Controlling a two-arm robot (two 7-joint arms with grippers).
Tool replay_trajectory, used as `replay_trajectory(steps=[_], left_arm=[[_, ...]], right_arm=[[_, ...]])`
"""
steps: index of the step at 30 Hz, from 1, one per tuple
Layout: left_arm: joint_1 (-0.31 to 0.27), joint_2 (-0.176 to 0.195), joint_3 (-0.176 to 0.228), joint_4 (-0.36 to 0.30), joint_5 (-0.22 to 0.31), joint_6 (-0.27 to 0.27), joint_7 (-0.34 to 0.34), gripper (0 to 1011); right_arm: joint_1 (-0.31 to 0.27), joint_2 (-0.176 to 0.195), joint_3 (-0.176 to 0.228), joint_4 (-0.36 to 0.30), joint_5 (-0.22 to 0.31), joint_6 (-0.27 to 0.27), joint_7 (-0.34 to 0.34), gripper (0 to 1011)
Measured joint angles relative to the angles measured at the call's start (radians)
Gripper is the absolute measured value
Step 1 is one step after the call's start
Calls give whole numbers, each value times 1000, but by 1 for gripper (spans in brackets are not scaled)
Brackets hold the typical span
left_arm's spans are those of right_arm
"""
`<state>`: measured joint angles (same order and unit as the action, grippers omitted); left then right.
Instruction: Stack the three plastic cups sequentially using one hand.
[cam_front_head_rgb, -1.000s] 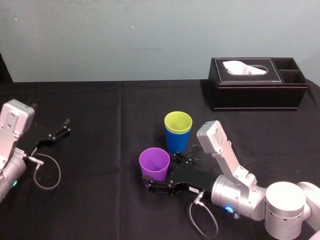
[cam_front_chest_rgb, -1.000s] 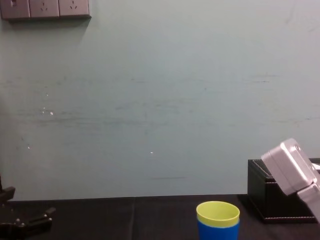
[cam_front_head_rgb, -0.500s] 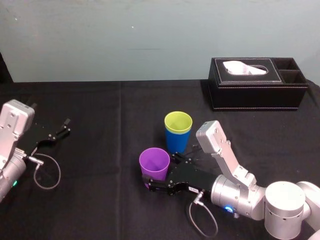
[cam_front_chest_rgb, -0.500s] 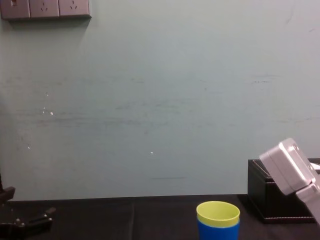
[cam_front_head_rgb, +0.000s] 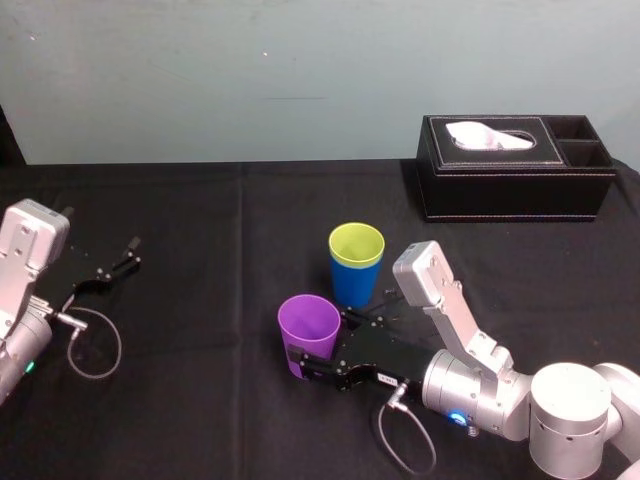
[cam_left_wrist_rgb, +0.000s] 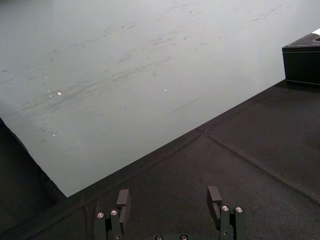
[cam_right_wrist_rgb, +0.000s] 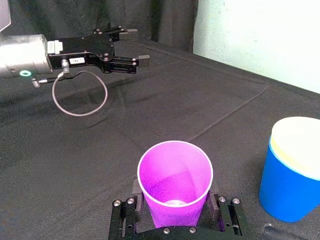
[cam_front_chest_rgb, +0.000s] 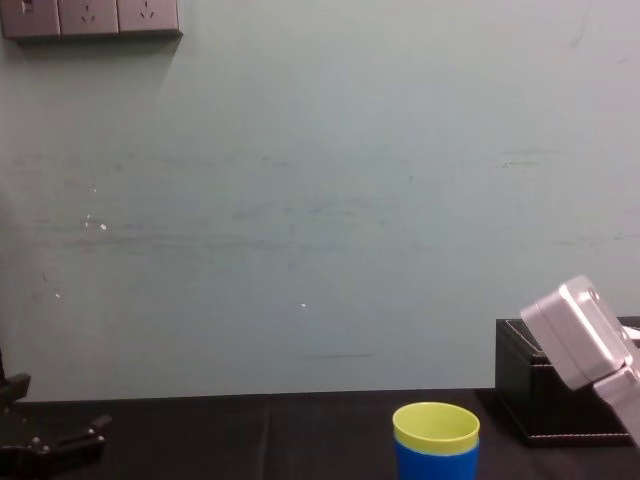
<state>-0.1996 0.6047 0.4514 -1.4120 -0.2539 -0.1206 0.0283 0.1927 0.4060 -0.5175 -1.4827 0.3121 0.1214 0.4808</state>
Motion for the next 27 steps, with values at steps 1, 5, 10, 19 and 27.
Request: replay_trajectory(steps=[1,5,10,19,27], left_arm=[[0,0,0,0,0,0,0,1010],[0,0,0,0,0,0,0,1010],[0,0,0,0,0,0,0,1010],[0,0,0,0,0,0,0,1010],[0,0,0,0,0,0,0,1010]], right_arm=[[0,0,0,0,0,0,0,751],[0,0,0,-1,0,0,0,751],[-1,0,0,-1,0,0,0,751],[-6,3,4,-15,1,0,-1,751],[-37,27,32,-97,15,9,-19,751]])
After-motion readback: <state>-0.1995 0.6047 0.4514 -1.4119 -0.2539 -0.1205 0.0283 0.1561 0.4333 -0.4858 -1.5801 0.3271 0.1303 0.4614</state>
